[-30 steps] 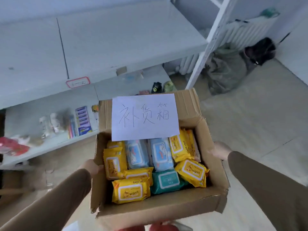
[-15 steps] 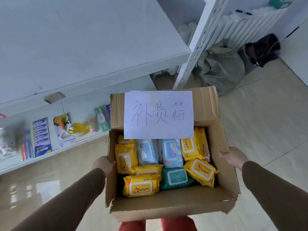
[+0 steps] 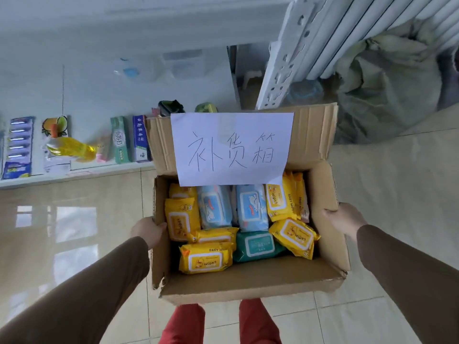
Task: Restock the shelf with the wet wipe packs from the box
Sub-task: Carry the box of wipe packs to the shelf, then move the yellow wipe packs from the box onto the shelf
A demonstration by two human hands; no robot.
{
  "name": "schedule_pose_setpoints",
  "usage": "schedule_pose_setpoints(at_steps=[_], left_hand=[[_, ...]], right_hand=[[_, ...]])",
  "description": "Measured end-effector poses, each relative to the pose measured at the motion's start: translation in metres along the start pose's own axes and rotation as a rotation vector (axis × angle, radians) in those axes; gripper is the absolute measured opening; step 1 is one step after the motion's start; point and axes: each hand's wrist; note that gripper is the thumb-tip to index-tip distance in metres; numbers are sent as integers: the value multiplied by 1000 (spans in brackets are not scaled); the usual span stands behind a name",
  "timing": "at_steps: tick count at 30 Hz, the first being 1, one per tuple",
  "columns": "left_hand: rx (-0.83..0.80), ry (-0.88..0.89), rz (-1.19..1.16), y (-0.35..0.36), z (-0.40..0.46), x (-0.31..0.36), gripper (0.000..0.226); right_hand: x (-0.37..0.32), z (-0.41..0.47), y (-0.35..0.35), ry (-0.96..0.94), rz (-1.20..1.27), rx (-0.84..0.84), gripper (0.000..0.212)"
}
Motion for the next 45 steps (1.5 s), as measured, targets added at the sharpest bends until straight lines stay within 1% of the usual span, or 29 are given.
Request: schedule_pose_setpoints(at_steps=[2,4,9,13,16,21,24,26,28,29,31,32,33,34,35,37,38,39,40,42,43,45], left_hand=[[3,-16,-9,15,13,3,27],[11,-20,-10,26,27,8,26],[9,-14,15,44,59,24,31],[15,-9,18,53,79,36,29],[11,-21,30,61,89,42,32],[13,-27,34,69,101,44,36],[42,8,3,69,95,43,33],[79,64,-85,72,85,40,29],[119,131,-172,76,75,35,25],[145,174,-199,77,68,31,29],[237,307,-188,82,59,24,56],[296,402,-141,82,55,23,66],[347,506,-74,81,52,24,71],[365,605,-12,81,49,27,72],[344,689,40,80,49,31,72],[229,793,143,80,52,41,74],[167,813,202,81,55,48,76],[123,818,271,82,60,54,77],[94,810,347,82,66,61,78],[58,802,538,80,81,76,77],[52,842,678,79,89,83,74],[41,1044,981,78,101,95,64]], right_hand=[[-1,25,0,-17,-28,3,54],[-4,48,-1,-30,-43,-1,61],[-10,101,2,-28,-33,-8,63],[-14,128,6,-13,-17,-4,68],[-19,142,12,-13,-13,-9,71],[-21,162,20,-4,-5,20,69],[-17,158,23,1,24,119,63],[-15,144,28,12,106,182,60],[-18,130,37,-25,179,273,50],[-20,121,42,-56,207,352,49],[-34,97,52,-167,206,568,57],[-44,82,56,-258,184,671,57],[-56,67,63,-367,159,732,54],[-69,54,73,-477,139,728,50],[-82,42,85,-577,132,651,46],[-111,22,113,-708,93,367,43],[-124,15,128,-741,36,231,44],[-135,11,142,-753,-43,137,45],[-145,8,156,-754,-118,87,46],[-158,7,178,-751,-217,52,49],[-161,8,186,-741,-232,45,51],[-165,9,199,-706,-227,37,57]])
Point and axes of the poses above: each hand's wrist, its own z-axis towards the middle knuckle, its own y-axis out of the palm, x = y × z, and after that the axes turned 15 degrees about -z, right-handed
